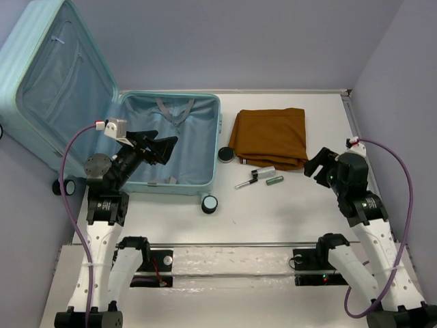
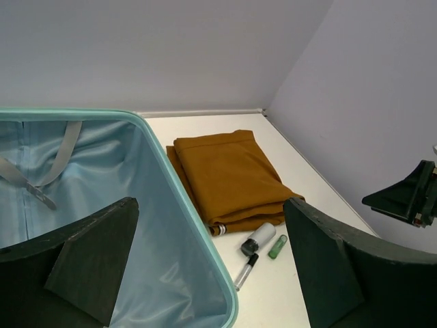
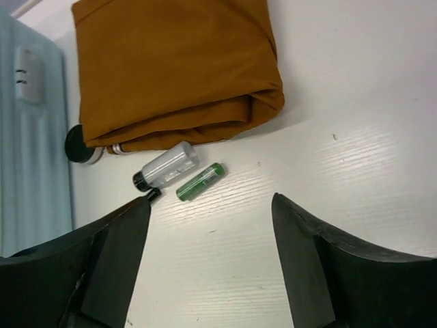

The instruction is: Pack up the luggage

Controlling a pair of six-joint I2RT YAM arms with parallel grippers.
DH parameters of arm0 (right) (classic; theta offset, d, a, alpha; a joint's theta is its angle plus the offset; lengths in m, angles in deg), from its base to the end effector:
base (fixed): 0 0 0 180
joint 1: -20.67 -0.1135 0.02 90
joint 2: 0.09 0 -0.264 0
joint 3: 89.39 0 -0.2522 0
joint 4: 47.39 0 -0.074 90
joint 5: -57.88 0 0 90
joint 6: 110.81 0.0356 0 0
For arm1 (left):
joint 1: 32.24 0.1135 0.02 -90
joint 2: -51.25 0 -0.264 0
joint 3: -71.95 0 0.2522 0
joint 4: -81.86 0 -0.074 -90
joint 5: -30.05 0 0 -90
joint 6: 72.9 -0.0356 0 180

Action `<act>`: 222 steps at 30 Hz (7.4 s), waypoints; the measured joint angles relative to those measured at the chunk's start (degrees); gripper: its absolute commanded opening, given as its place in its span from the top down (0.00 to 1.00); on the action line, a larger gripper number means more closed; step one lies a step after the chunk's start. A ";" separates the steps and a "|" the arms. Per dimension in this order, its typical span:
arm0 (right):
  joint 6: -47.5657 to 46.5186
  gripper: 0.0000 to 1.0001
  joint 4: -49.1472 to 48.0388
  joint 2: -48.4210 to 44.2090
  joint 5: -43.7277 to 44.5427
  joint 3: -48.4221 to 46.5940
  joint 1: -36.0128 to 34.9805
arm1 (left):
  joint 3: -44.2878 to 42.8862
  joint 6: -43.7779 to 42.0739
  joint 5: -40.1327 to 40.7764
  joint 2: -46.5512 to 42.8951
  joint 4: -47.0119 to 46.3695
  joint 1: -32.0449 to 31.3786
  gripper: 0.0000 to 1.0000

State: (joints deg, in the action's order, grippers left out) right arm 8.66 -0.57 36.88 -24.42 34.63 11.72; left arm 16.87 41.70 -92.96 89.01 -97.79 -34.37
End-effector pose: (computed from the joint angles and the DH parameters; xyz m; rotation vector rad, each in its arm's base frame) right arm 0.1432 0.0177 0.3034 0.4495 2.0134 0.2781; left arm 0.1506 -0.0250 0.3806 0.2502 1.3401 -0.7600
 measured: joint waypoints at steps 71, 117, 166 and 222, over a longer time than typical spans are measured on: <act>10.71 0.85 -24.39 44.00 3.02 5.79 -10.01 | 0.00 1.42 -1.79 -0.11 -0.81 0.00 0.01; 4.20 0.28 -25.44 17.88 -9.29 4.13 2.27 | -14.71 -10.80 40.11 55.01 4.26 -58.18 0.12; -8.04 0.25 -23.12 41.13 -17.09 -1.79 -13.81 | -15.96 -6.82 42.84 29.92 5.92 -41.59 0.82; -13.09 0.04 -17.16 62.45 -12.70 -48.04 -41.62 | -2.19 -6.38 35.60 -15.10 22.97 -22.40 0.01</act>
State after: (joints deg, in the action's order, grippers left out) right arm -4.43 -17.73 99.32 -37.12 -13.41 -29.90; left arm 14.68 35.32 -57.36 73.91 -74.82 -56.78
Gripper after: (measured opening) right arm 0.953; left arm 0.990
